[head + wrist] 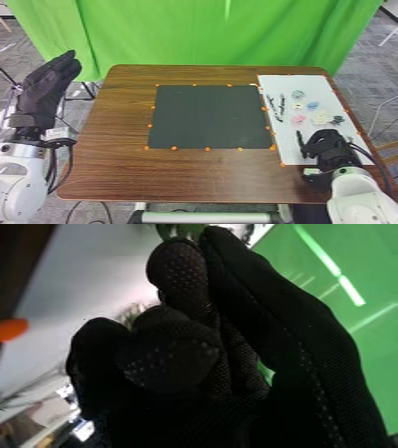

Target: Arrange flowers

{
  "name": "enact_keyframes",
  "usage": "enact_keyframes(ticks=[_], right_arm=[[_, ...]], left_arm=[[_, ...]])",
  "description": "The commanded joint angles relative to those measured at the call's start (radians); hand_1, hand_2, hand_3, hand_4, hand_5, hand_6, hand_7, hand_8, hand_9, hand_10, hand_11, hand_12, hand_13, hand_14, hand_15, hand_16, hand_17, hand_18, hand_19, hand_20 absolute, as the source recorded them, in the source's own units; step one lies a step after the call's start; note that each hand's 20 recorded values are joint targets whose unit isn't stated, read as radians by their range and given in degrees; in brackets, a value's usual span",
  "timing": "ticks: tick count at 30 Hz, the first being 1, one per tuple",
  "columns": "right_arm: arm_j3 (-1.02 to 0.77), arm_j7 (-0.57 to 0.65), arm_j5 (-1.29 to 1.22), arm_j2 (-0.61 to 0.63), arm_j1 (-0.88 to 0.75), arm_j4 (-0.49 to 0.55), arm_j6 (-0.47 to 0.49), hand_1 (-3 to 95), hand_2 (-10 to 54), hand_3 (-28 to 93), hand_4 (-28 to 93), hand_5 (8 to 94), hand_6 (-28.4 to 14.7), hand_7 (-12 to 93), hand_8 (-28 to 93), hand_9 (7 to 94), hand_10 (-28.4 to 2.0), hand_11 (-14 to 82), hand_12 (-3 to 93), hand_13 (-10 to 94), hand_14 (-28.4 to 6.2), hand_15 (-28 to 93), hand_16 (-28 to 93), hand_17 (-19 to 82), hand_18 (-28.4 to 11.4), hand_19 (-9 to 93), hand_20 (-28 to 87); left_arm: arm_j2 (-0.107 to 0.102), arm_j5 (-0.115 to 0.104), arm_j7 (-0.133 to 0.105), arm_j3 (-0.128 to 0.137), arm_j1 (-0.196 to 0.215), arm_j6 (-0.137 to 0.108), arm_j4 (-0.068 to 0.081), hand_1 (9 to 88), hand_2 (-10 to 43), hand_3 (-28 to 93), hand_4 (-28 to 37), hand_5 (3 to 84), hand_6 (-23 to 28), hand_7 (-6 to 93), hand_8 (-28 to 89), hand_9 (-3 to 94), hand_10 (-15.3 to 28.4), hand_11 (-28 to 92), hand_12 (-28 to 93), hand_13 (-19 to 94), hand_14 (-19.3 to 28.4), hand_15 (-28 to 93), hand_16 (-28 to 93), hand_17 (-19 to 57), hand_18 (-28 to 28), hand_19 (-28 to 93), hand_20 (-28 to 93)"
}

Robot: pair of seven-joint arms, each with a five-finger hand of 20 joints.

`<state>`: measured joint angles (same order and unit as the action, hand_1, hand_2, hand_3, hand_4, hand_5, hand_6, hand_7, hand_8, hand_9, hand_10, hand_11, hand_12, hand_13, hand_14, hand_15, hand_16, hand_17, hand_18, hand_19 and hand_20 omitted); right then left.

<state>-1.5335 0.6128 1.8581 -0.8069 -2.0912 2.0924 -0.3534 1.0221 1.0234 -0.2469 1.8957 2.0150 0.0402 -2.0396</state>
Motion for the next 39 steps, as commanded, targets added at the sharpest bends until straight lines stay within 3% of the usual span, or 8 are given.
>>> enact_keyframes(ticks=[1,9,14,20,27,28,30,39], right_arm=[[-0.035,0.013,0.111,0.009,-0.025,0.017,0.094,60.4,-9.5,61,-4,56.9,-3.6,58,16,84.3,-10.7,22.7,57.6,90,-1.6,55,38,64,-9.4,93,46],[-0.034,0.044,0.144,0.003,-0.026,0.009,0.182,47.6,-9.5,58,-4,59.0,-4.2,35,20,73.1,-15.8,28.3,33.2,89,-3.5,53,35,62,-10.2,93,43],[0.002,0.081,0.214,0.004,-0.005,0.009,0.235,38.6,-9.5,63,-7,58.1,-5.1,34,-5,70.7,-17.3,26.2,30.1,90,-3.7,52,35,64,-9.4,93,41],[0.062,0.123,0.306,0.004,0.040,0.010,0.346,37.0,-9.5,58,-7,57.4,-6.6,31,-6,71.2,-18.6,27.4,30.3,90,-3.9,52,34,65,-7.8,92,42],[0.114,0.164,0.288,-0.008,0.069,0.007,0.366,45.8,-9.5,58,-9,58.5,-7.4,37,-4,74.6,-16.4,36.5,33.0,91,-3.0,54,34,67,-6.9,92,43],[0.113,0.164,0.271,-0.010,0.067,0.005,0.354,51.0,-9.5,54,-8,59.1,-7.2,36,12,76.7,-15.2,32.8,38.6,92,-2.6,53,34,68,-6.2,91,42],[0.105,0.170,0.218,-0.016,0.069,0.005,0.356,60.1,-9.5,42,-2,61.2,-6.7,35,22,80.8,-13.9,27.4,43.1,93,-2.3,52,34,69,-5.6,91,41],[0.094,0.166,0.108,-0.034,0.059,-0.002,0.326,68.9,-9.5,44,-3,65.4,-5.8,33,26,87.6,-11.5,16.8,50.7,94,-1.8,52,32,71,-4.3,88,41]], left_arm=[[0.007,-0.005,0.017,0.003,0.001,0.022,-0.007,23.8,-4.1,63,-17.3,35.4,2.5,6.9,-6,33.5,11.8,11,15,26,14.9,6,4,0.1,9.7,1,12],[0.011,-0.001,0.025,0.009,0.004,0.034,-0.009,23.9,-4.0,63,-17.1,35.4,2.6,6.7,-6,33.5,11.8,11,15,26,15.0,6,4,0.1,9.7,1,12],[0.013,0.004,0.031,0.013,0.005,0.041,-0.012,24.0,-3.9,63,-17.0,35.4,2.5,6.7,-6,33.5,11.8,11,15,26,15.0,6,4,0.1,9.7,1,12],[0.016,0.013,0.037,0.014,0.002,0.054,-0.012,24.1,-3.9,63,-16.8,35.4,2.4,6.9,-6,33.5,11.8,11,15,26,15.1,6,4,0.0,9.8,1,12],[0.018,0.017,0.043,0.017,0.001,0.062,-0.013,24.5,-4.0,63,-16.7,35.3,2.3,7.0,-6,33.5,11.8,11,15,26,15.1,6,4,-0.1,9.9,1,12],[0.019,0.019,0.044,0.018,0.000,0.066,-0.013,24.7,-3.9,63,-16.7,35.3,2.2,7.0,-6,33.4,11.8,11,15,26,15.1,6,4,-0.1,9.9,1,12],[0.020,0.017,0.045,0.020,0.002,0.066,-0.014,24.8,-3.9,63,-16.6,35.3,2.3,6.9,-6,33.4,11.8,11,15,26,15.1,6,4,-0.1,9.9,1,12],[0.024,0.017,0.050,0.021,0.007,0.066,-0.017,24.8,-3.9,62,-16.3,35.2,2.3,6.7,-6,33.4,11.8,11,15,26,15.1,6,4,-0.1,9.9,1,12]])
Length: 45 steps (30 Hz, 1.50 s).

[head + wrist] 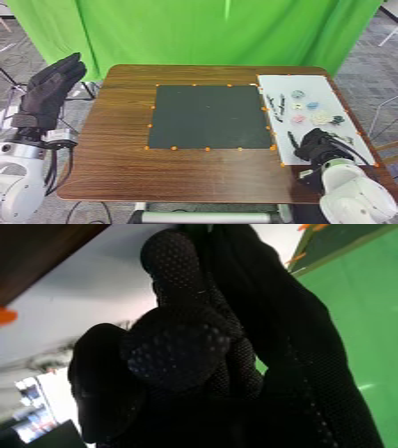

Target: Arrange flowers

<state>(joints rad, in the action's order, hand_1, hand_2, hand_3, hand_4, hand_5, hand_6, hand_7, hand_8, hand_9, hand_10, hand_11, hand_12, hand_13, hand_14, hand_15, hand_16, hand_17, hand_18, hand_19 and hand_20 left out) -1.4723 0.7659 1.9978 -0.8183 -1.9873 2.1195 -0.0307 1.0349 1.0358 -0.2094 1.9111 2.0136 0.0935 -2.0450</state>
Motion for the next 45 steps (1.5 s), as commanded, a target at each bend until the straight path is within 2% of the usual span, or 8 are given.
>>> enact_keyframes(ticks=[1,8,21,25,32,36,41,45], right_arm=[[0.033,0.011,-0.045,-0.026,-0.045,-0.031,-0.002,69.4,-9.5,44,-3,65.4,-5.8,34,26,87.5,-11.4,17.3,51.3,94,-1.8,52,32,71,-4.2,88,41],[0.041,-0.005,-0.078,-0.031,-0.054,-0.050,-0.091,69.5,-9.5,48,-2,63.8,-5.5,44,23,86.7,-11.4,20.7,55.3,94,-1.1,53,33,72,-4.6,86,46],[0.120,-0.111,0.149,0.019,-0.042,-0.079,-0.395,63.0,-9.5,57,6,60.3,-6.4,62,15,82.8,-14.2,33.8,61.8,93,0.3,63,36,71,-7.7,93,54],[0.104,-0.126,0.159,0.034,-0.028,-0.056,-0.428,62.1,-9.5,58,8,60.5,-6.8,64,14,82.8,-15.2,35.1,62.5,93,0.5,64,36,72,-7.9,93,55],[0.077,-0.110,0.096,0.062,0.023,-0.009,-0.369,61.8,-9.5,59,9,60.6,-6.7,66,13,82.8,-15.4,36.0,62.2,93,0.6,64,36,72,-7.8,93,56],[0.043,-0.114,-0.039,0.078,0.026,0.032,-0.384,61.7,-9.5,59,9,60.6,-6.7,66,13,82.9,-15.2,36.2,61.7,93,0.6,64,36,73,-7.4,93,55],[0.046,-0.133,-0.225,0.095,0.095,0.053,-0.349,61.8,-9.5,59,9,60.7,-6.7,65,13,83.0,-15.2,36.3,61.3,94,0.4,64,36,73,-7.1,93,54],[0.109,-0.152,-0.400,0.092,0.201,0.052,-0.325,62.0,-9.5,58,9,60.9,-6.7,65,13,83.3,-15.1,36.3,60.7,94,0.3,64,35,73,-6.5,93,53]], left_arm=[[0.011,0.005,0.014,0.005,0.007,0.013,-0.011,24.8,-3.9,62,-16.3,35.2,2.3,6.6,-6,33.4,11.8,11,15,26,15.1,6,4,-0.1,9.9,1,12],[0.013,0.008,0.020,0.006,0.008,0.013,-0.013,25.0,-3.9,62,-16.4,35.0,2.2,6.6,-6,33.3,11.8,11,15,26,15.1,6,4,-0.2,9.9,1,12],[0.009,0.008,0.028,0.010,0.004,0.017,-0.014,25.9,-4.0,62,-15.7,34.9,2.2,6.6,-6,32.9,11.7,11,15,26,15.0,6,4,-0.2,9.9,1,12],[0.011,0.007,0.028,0.009,0.004,0.021,-0.013,26.1,-4.0,62,-15.6,34.8,2.2,6.5,-6,32.9,11.7,11,15,26,15.0,6,4,-0.2,9.9,1,12],[0.009,0.002,0.039,0.021,0.011,0.023,-0.019,26.2,-4.1,62,-15.5,34.8,2.2,6.5,-6,32.9,11.8,11,15,26,14.9,6,4,-0.2,9.9,1,12],[0.002,-0.004,0.042,0.030,0.016,0.024,-0.018,26.2,-4.0,61,-15.6,34.8,2.3,6.5,-6,32.8,11.8,11,15,26,15.0,6,4,-0.3,9.9,1,12],[-0.024,-0.010,0.048,0.045,0.032,0.019,-0.015,26.1,-3.9,61,-15.6,34.7,2.2,6.6,-6,33.0,11.8,11,15,26,15.1,6,4,-0.3,9.9,1,12],[-0.074,-0.019,0.036,0.071,0.051,0.012,0.017,25.9,-3.9,62,-15.4,34.7,2.3,6.5,-6,33.0,11.8,11,15,26,15.1,6,4,-0.3,9.9,1,12]])
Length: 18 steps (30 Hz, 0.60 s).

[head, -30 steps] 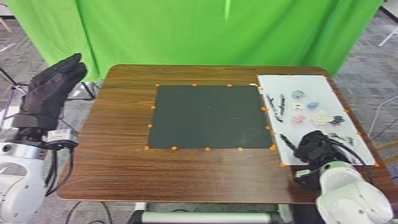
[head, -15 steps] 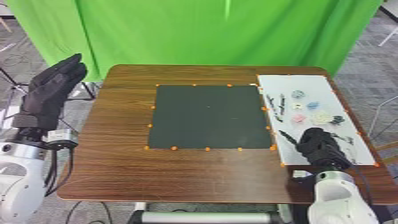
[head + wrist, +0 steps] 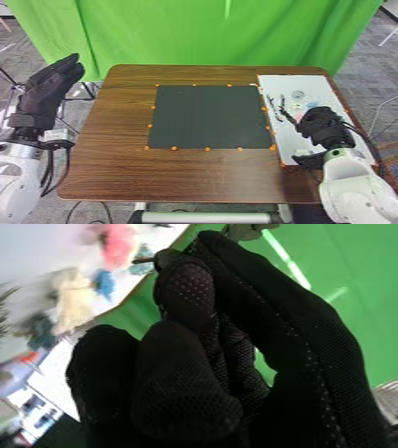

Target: Arrange flowers

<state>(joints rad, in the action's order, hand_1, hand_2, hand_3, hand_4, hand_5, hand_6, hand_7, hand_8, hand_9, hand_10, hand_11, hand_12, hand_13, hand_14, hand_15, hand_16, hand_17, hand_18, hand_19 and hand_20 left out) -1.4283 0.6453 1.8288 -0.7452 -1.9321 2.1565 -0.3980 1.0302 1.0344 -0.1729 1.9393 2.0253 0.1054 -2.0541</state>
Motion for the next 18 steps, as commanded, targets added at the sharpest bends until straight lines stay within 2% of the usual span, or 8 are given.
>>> enact_keyframes(ticks=[1,3,8,11,13,14,15,18], right_arm=[[0.079,-0.032,-0.254,0.017,0.165,0.017,0.049,62.1,-9.5,58,9,60.9,-6.7,65,13,83.3,-15.1,36.3,60.6,94,0.2,64,35,73,-6.4,93,53],[0.123,-0.040,-0.309,0.007,0.217,0.009,0.060,62.0,-9.5,58,10,61.0,-6.8,65,13,83.3,-15.0,36.3,60.4,94,0.2,64,35,73,-6.4,93,52],[0.252,-0.043,-0.477,-0.029,0.372,-0.031,0.102,62.2,-9.5,58,10,61.1,-6.9,65,13,83.5,-15.0,36.2,60.3,94,0.0,64,34,74,-6.1,93,51],[0.328,-0.032,-0.528,-0.055,0.451,-0.062,0.110,62.2,-9.5,58,10,61.2,-7.0,65,13,83.6,-15.0,36.0,59.9,94,0.0,64,34,74,-5.9,93,51],[0.361,-0.029,-0.570,-0.074,0.482,-0.074,0.111,62.3,-9.5,58,10,61.3,-7.0,65,13,83.7,-15.1,35.9,59.7,94,0.0,64,34,74,-5.7,93,50],[0.374,-0.024,-0.595,-0.087,0.495,-0.079,0.111,62.3,-9.5,57,10,61.3,-7.0,65,13,83.7,-15.1,35.9,59.6,94,0.0,64,34,74,-5.6,93,49],[0.384,-0.025,-0.614,-0.094,0.501,-0.079,0.109,62.3,-9.5,57,10,61.3,-7.0,65,12,83.8,-15.0,35.9,59.3,94,0.0,64,33,74,-5.6,93,49],[0.421,-0.014,-0.667,-0.126,0.522,-0.092,0.100,62.3,-9.5,57,10,61.5,-7.0,65,12,83.9,-15.1,35.9,59.1,94,0.1,64,33,74,-5.4,93,48]], left_arm=[[-0.087,-0.016,-0.003,0.049,0.040,-0.005,0.041,26.0,-3.9,62,-15.4,34.8,2.3,6.6,-6,33.0,11.8,11,15,26,15.2,6,4,-0.3,9.9,1,12],[-0.115,-0.015,-0.010,0.070,0.052,-0.032,0.068,26.0,-3.9,61,-15.4,34.8,2.3,6.7,-6,33.0,11.9,11,15,26,15.2,6,4,-0.3,10.0,1,12],[-0.161,-0.034,-0.025,0.133,0.109,-0.169,0.123,22.9,-3.3,63,-18.5,37.3,2.4,7.7,-6,34.8,11.9,11,14,26,14.8,6,3,0.2,9.8,1,12],[-0.170,0.004,-0.024,0.166,0.132,-0.196,0.153,19.7,-2.7,65,-22.0,38.5,2.3,8.1,-7,35.8,11.8,11,13,25,14.0,5,3,0.4,9.5,0,12],[-0.173,0.035,-0.015,0.172,0.138,-0.218,0.173,18.3,-2.0,65,-24.0,39.2,2.1,8.5,-7,36.4,11.8,12,13,25,12.9,5,2,0.5,9.0,0,12],[-0.165,0.040,-0.014,0.177,0.144,-0.223,0.177,18.0,-2.0,66,-24.6,39.4,2.0,8.5,-7,36.6,11.8,12,13,25,12.8,5,2,0.5,8.9,0,12],[-0.170,0.041,-0.020,0.172,0.147,-0.234,0.183,17.6,-2.0,66,-25.4,39.5,2.0,8.8,-7,36.6,11.8,12,13,25,12.7,5,2,0.6,8.9,0,12],[-0.157,0.059,-0.010,0.169,0.149,-0.224,0.185,17.0,-2.3,67,-27.1,39.8,2.0,9.1,-7,36.7,11.8,12,12,24,12.0,5,2,0.5,8.8,0,12]])
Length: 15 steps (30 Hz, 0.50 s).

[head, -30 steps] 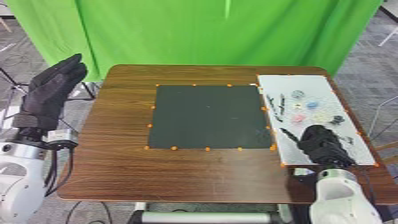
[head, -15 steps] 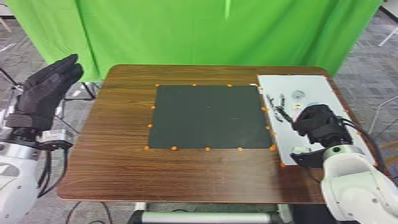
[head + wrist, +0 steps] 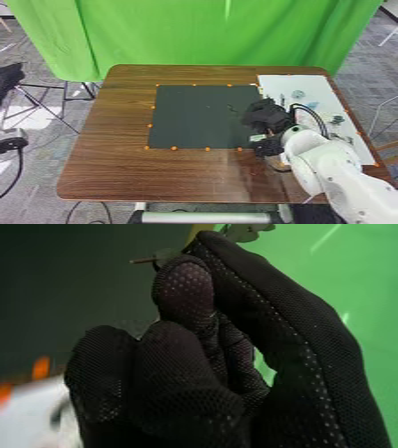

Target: Arrange flowers

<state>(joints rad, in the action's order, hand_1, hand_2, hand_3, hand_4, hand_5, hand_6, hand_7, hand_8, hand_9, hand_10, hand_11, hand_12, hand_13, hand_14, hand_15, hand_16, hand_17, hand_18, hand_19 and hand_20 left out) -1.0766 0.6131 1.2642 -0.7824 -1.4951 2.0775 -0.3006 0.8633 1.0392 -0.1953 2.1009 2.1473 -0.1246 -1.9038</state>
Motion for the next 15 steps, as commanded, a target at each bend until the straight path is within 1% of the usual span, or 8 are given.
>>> enact_keyframes(ticks=[1,4,5,7,10,12,13,15], right_arm=[[0.088,0.021,-0.116,-0.098,0.097,-0.020,0.000,62.3,-9.5,57,10,61.6,-7.0,65,12,83.9,-15.1,35.8,59.1,94,0.1,64,33,74,-5.3,93,48],[0.144,0.031,-0.154,-0.122,0.128,-0.038,-0.018,62.4,-9.5,57,10,61.6,-7.1,65,12,84.0,-15.1,35.7,58.7,94,0.1,64,32,74,-5.2,93,47],[0.157,0.037,-0.167,-0.130,0.135,-0.044,-0.019,62.4,-9.5,57,10,61.7,-7.0,65,12,84.1,-15.1,35.6,58.6,94,0.1,64,32,74,-5.0,93,46],[0.185,0.042,-0.180,-0.145,0.148,-0.056,-0.042,62.6,-9.5,57,10,61.7,-7.0,65,12,84.2,-15.2,35.6,58.3,94,0.2,63,31,74,-4.8,93,45],[0.213,0.055,-0.198,-0.164,0.160,-0.070,-0.061,63.1,-9.5,57,9,61.8,-7.1,64,12,84.5,-15.1,34.8,57.5,94,0.0,62,30,75,-4.0,91,43],[0.237,0.056,-0.207,-0.172,0.171,-0.078,-0.079,63.2,-9.5,57,9,61.8,-7.0,64,12,84.7,-14.9,34.0,57.4,94,0.1,61,29,75,-3.9,91,42],[0.249,0.054,-0.208,-0.175,0.176,-0.084,-0.075,63.2,-9.5,57,8,61.8,-7.0,64,12,84.8,-14.9,33.7,57.3,94,0.0,61,29,75,-3.9,90,42],[0.270,0.052,-0.206,-0.180,0.185,-0.089,-0.087,63.4,-9.5,56,8,61.9,-7.0,64,11,85.0,-15.0,33.4,57.2,94,0.0,61,28,75,-3.7,90,42]], left_arm=[[0.011,0.056,0.015,0.008,0.028,0.009,0.033,16.9,-2.4,67,-27.2,39.8,2.0,9.1,-7,36.7,11.8,12,12,24,11.9,5,1,0.5,8.7,0,12],[0.008,0.053,0.011,-0.005,0.026,0.007,0.032,16.8,-2.8,67,-27.6,39.8,1.9,9.1,-7,36.6,11.7,12,12,24,11.9,5,1,0.6,8.6,0,12],[0.006,0.056,0.011,-0.011,0.021,0.010,0.032,17.1,-3.1,67,-27.6,39.8,1.9,9.2,-7,36.6,11.7,12,12,24,12.0,5,1,0.6,8.6,0,12],[0.003,0.062,0.014,-0.020,0.016,0.020,0.028,17.2,-3.2,67,-27.5,39.7,2.0,9.2,-7,36.6,11.7,12,12,24,11.9,5,1,0.6,8.6,0,12],[0.000,0.074,0.019,-0.030,0.010,0.044,0.022,17.4,-3.3,67,-27.6,39.7,2.0,9.2,-7,36.4,11.6,12,12,24,12.0,5,1,0.6,8.6,0,12],[0.000,0.068,0.019,-0.038,0.007,0.049,0.019,17.4,-3.3,67,-27.7,39.7,2.0,9.1,-7,36.4,11.6,12,12,24,12.0,5,1,0.6,8.5,0,12],[0.004,0.066,0.019,-0.036,0.014,0.049,0.013,17.4,-3.3,67,-27.7,39.7,2.0,9.1,-7,36.3,11.6,12,12,24,12.0,5,1,0.6,8.5,0,12],[-0.003,0.069,0.021,-0.047,0.001,0.063,0.015,17.4,-3.1,67,-27.6,39.6,2.1,8.9,-7,36.3,11.6,12,12,24,12.1,5,1,0.5,8.6,0,12]])
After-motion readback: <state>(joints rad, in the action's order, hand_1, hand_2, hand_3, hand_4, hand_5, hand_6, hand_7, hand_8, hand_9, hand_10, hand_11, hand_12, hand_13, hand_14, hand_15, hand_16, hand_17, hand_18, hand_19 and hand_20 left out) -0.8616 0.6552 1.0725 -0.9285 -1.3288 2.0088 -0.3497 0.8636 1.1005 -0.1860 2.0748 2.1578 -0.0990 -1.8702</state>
